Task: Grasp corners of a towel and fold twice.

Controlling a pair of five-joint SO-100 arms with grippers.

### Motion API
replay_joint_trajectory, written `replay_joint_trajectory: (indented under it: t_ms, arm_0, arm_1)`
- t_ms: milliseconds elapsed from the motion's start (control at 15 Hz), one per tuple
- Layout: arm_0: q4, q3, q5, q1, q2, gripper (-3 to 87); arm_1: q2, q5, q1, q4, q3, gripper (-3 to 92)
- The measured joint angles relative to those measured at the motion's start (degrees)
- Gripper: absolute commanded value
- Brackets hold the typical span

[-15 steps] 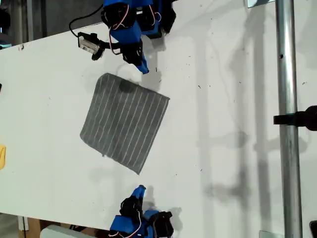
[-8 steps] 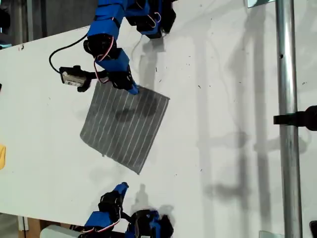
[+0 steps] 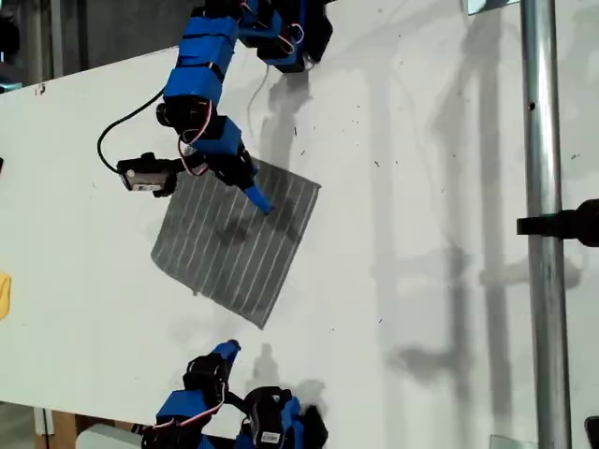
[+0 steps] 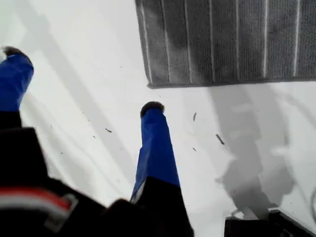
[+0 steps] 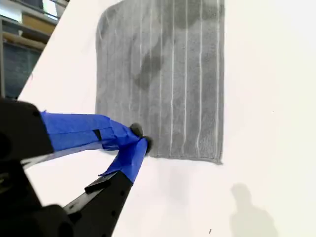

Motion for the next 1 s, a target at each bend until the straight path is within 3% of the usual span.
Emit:
replay_joint_trajectory:
  t_ms: [333, 800, 1000]
  arm_0:
    - [-0.4, 3.7, 0.4, -2.5, -0.1, -2.9]
    - [-1.0, 5.1, 1.6, -4.3, -0.3, -2.9]
    - [-1.4, 6.9, 1.6, -4.3, -0.3, -2.9]
  arm_1:
    - [-12.5, -5.3, -1.0, -5.4, 6.1, 44.8]
    - [-24.1, -5.5, -1.3, -16.3, 14.4, 41.6]
    - [-29.4, -5.7, 0.6, -17.7, 12.5, 33.6]
